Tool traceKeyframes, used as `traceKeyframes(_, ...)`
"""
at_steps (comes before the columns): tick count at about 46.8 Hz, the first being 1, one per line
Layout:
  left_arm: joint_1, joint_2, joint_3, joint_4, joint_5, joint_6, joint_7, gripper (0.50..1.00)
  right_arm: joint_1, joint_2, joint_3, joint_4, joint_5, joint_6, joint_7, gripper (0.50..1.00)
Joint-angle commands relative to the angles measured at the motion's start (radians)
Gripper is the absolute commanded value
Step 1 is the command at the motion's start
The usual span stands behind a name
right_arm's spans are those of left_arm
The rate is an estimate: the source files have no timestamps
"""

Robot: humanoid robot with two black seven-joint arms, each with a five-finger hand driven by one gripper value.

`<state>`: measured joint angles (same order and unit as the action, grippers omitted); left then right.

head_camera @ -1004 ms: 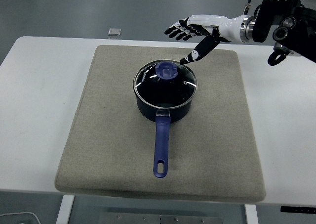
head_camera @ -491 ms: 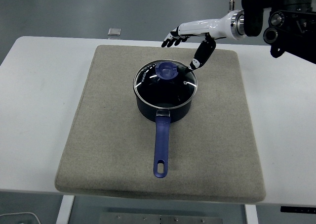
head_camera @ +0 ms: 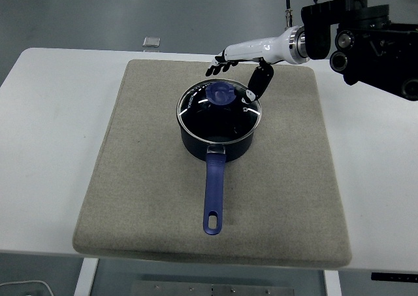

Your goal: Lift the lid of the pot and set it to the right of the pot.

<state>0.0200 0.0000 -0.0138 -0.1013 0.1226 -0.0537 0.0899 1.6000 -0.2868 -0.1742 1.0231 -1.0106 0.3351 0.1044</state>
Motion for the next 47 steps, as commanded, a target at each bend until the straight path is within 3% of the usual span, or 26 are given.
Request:
traceKeyframes(1,0.0,0.0,0.0,0.0,0.0,0.0,-0.001,1.0,-0.002,0.014,-0.007,0.0,-0.003,-0.019,-0.002,0.899)
traceKeyframes(29,0.0,0.0,0.0,0.0,0.0,0.0,-0.001,1.0,0.0,0.058,-0.033,-0.001,-0.016,-0.031,-0.009,0.889)
traceKeyframes(35,0.0,0.0,0.0,0.0,0.0,0.0,0.001,1.0,0.0,0.058,-0.036,-0.001,-0.017,-0.031,-0.009,0.866)
traceKeyframes(42,0.0,0.0,0.0,0.0,0.0,0.0,-0.001,1.0,0.0,0.058,-0.037,-0.001,-0.023,-0.031,-0.009,0.807)
traceKeyframes(47,0.0,0.0,0.0,0.0,0.0,0.0,-0.001,1.0,0.001,0.057,-0.037,-0.001,-0.025,-0.031,-0.009,0.801)
